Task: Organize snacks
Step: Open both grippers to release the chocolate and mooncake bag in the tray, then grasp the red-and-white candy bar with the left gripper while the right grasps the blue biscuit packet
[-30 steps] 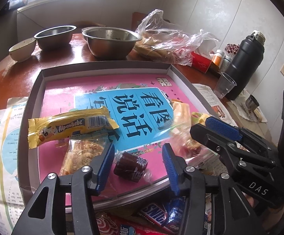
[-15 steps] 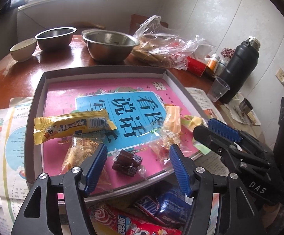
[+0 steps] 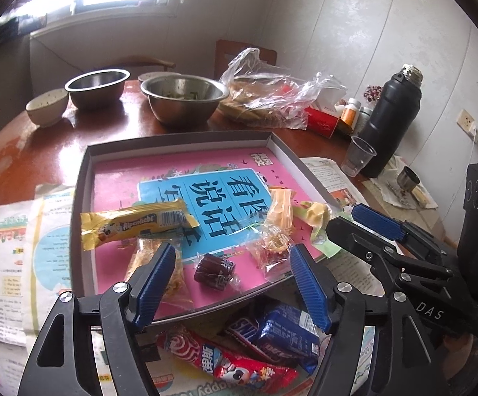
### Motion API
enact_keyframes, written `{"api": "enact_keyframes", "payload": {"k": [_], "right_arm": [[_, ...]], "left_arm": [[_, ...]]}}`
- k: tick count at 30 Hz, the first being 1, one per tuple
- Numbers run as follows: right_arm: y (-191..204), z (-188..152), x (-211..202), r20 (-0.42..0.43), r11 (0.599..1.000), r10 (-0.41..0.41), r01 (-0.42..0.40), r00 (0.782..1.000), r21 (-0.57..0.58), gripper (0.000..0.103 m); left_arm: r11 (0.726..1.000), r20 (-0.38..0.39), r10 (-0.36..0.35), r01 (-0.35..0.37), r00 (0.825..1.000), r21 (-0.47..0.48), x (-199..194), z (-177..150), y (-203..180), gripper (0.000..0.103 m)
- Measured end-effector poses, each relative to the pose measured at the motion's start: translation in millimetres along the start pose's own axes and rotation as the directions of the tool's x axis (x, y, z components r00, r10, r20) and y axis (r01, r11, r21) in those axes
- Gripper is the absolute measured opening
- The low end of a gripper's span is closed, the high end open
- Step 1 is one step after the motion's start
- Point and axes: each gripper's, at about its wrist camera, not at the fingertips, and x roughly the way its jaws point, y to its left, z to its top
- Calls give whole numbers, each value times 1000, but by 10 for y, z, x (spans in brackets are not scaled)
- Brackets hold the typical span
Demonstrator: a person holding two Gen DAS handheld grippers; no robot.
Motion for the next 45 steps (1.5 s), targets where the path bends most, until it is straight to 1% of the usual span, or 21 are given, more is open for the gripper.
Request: {"api": "enact_keyframes", "payload": {"k": [8,15,22,34,45], "right_arm": [[33,-5,-142,14,1000,9,-9,1000,-8,62],[39,-47,-274,24,1000,14,-14,1000,-15,62],[-7,-111,-418,31,1000,11,-10,999,-16,62],[-70,-198,-536,32,1000,14,-14,999,3,64],[47,-282,-520,0,999,35,-35,999,-33,64]], "left_arm": [[1000,27,20,-20,999,3,-197,-20,-3,74],[999,35,36,-37,999,23,-327,-80,-68,74],[999,44,51,-51,998,18,-472,-149,-64,74],[997,-2,82,-82,997,-14,-512,-364,93,74],[995,-52,90,-93,995,-41,-449,-487,232,74]]}}
